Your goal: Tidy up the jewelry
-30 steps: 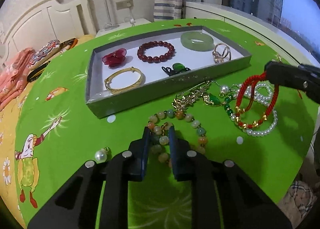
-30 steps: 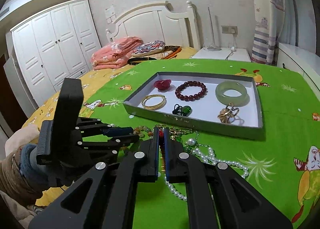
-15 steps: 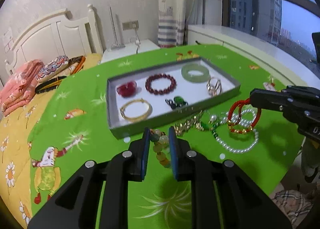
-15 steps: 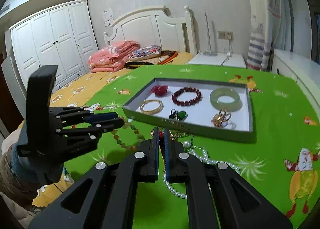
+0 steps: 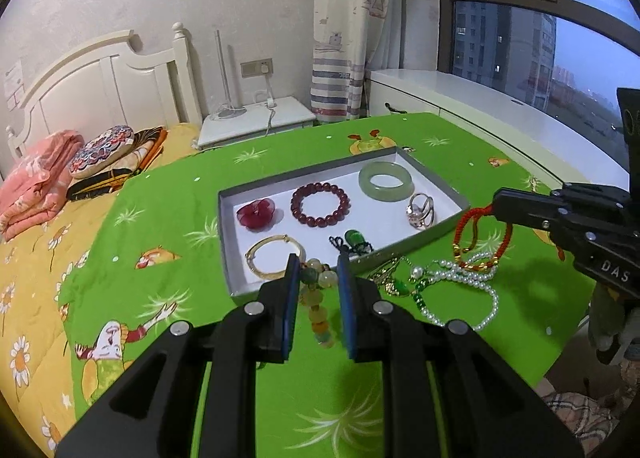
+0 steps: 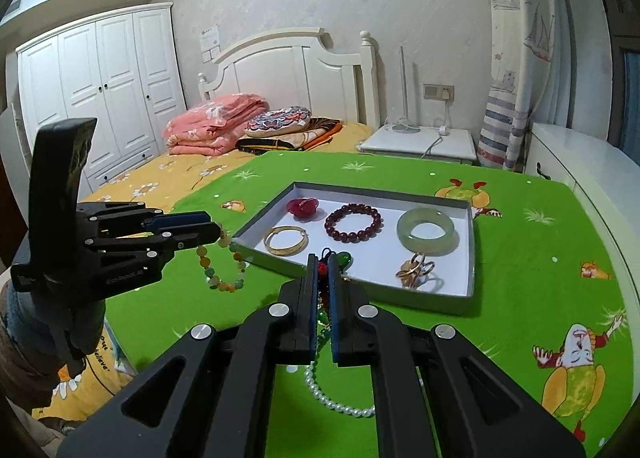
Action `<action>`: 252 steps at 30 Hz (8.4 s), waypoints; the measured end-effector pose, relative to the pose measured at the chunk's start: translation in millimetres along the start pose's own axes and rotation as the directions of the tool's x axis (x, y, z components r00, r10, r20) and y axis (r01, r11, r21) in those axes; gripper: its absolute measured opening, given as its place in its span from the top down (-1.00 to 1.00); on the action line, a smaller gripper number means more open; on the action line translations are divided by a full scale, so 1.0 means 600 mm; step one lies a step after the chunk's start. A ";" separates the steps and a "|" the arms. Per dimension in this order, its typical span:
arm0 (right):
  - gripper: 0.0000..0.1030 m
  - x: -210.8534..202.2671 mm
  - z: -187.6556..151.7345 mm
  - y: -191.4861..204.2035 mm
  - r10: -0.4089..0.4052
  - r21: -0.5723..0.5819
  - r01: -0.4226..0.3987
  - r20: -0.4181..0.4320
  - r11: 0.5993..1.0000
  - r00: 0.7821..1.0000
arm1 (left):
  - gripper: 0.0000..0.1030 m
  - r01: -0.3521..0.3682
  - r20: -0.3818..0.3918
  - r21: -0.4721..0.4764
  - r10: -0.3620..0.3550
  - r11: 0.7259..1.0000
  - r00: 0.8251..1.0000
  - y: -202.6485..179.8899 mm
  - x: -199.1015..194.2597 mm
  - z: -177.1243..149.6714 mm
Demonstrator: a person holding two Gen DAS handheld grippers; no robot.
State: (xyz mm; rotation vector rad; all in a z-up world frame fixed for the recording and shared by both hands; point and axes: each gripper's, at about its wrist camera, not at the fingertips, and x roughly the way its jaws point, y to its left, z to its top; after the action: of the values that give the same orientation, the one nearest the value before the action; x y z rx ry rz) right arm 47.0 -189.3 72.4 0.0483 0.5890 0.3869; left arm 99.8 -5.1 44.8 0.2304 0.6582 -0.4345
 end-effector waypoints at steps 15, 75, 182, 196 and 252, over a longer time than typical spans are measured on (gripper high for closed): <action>0.89 0.127 0.065 -0.050 -0.018 0.044 0.021 -0.059 0.999 0.998 | 0.64 0.061 -0.036 0.003 -0.061 0.998 0.998 -0.002 0.108 0.097; -0.01 0.050 -0.134 -0.087 -0.169 0.116 0.195 -0.205 0.974 0.964 | -0.83 -0.155 -0.060 -0.054 0.151 0.987 0.987 -0.014 0.085 -0.084; 0.68 0.021 -0.074 -0.124 -0.199 -0.008 0.201 -0.186 0.980 0.962 | -0.70 0.084 -0.157 0.101 -0.067 0.991 0.985 -0.113 0.076 -0.106; 0.67 -0.032 -0.154 -0.161 -0.200 0.068 0.213 -0.159 0.975 0.967 | -0.02 0.233 -0.331 0.017 -0.215 0.972 0.919 -0.210 0.174 -0.026; 0.67 0.000 -0.072 -0.088 -0.104 -0.005 0.104 -0.084 0.995 0.991 | -0.15 0.096 -0.228 -0.106 -0.118 0.990 0.966 -0.098 0.081 0.123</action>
State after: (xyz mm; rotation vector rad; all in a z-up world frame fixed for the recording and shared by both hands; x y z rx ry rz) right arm 41.6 -241.2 28.1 0.0004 0.6715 0.2889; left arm 147.1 -97.6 66.9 0.1578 0.9240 -0.4828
